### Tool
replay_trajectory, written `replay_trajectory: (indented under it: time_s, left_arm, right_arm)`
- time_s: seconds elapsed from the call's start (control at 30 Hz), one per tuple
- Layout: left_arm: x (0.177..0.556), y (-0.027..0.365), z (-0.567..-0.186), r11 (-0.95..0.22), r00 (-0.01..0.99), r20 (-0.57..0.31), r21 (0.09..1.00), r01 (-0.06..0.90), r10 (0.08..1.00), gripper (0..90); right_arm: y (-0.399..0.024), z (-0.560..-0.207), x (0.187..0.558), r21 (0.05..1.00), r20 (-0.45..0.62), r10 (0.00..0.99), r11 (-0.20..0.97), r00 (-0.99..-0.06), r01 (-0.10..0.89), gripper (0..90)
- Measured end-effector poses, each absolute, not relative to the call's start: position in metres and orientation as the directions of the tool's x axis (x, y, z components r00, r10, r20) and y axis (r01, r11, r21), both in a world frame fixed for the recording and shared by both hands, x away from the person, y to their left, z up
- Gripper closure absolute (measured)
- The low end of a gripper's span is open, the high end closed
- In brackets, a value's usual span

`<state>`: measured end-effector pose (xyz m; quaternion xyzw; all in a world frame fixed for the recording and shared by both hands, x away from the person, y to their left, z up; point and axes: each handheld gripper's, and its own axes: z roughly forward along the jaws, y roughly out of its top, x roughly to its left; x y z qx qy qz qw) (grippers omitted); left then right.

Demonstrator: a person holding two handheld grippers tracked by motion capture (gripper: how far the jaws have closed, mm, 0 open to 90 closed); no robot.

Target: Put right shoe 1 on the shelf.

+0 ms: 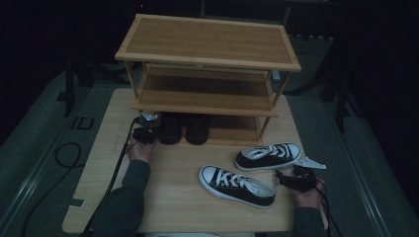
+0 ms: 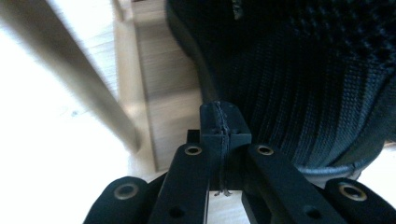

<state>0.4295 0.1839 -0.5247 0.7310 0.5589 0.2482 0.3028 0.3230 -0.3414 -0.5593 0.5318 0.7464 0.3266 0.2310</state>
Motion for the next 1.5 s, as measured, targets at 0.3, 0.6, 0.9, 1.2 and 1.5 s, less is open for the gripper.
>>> replay_trajectory:
  time_s: [0.3, 0.6, 0.9, 1.2, 1.5]
  left_arm:
    - [0.435, 0.175, -0.527, -0.195, 0.264, 0.016, 0.721, 0.666, 0.964, 89.9]
    - [0.437, 0.17, -0.528, -0.198, 0.297, -0.009, 0.727, 0.658, 0.955, 90.0]
    - [0.431, 0.172, -0.524, -0.213, 0.302, 0.009, 0.728, 0.651, 0.953, 84.3]
    - [0.407, 0.182, -0.519, -0.183, 0.349, -0.053, 0.771, 0.61, 0.936, 69.6]
    - [0.383, 0.181, -0.525, -0.203, 0.395, -0.063, 0.777, 0.596, 0.916, 61.0]
  right_arm:
    - [-0.341, -0.559, 0.323, 0.733, 0.002, 0.945, 0.221, -0.328, 0.643, 21.5]
    - [-0.341, -0.559, 0.323, 0.733, 0.002, 0.945, 0.221, -0.328, 0.643, 21.5]
    - [-0.341, -0.559, 0.323, 0.733, 0.002, 0.945, 0.221, -0.328, 0.643, 21.5]
    - [-0.341, -0.559, 0.323, 0.733, 0.001, 0.947, 0.218, -0.322, 0.644, 21.6]
    - [-0.341, -0.559, 0.323, 0.734, 0.0, 0.948, 0.218, -0.32, 0.644, 23.6]
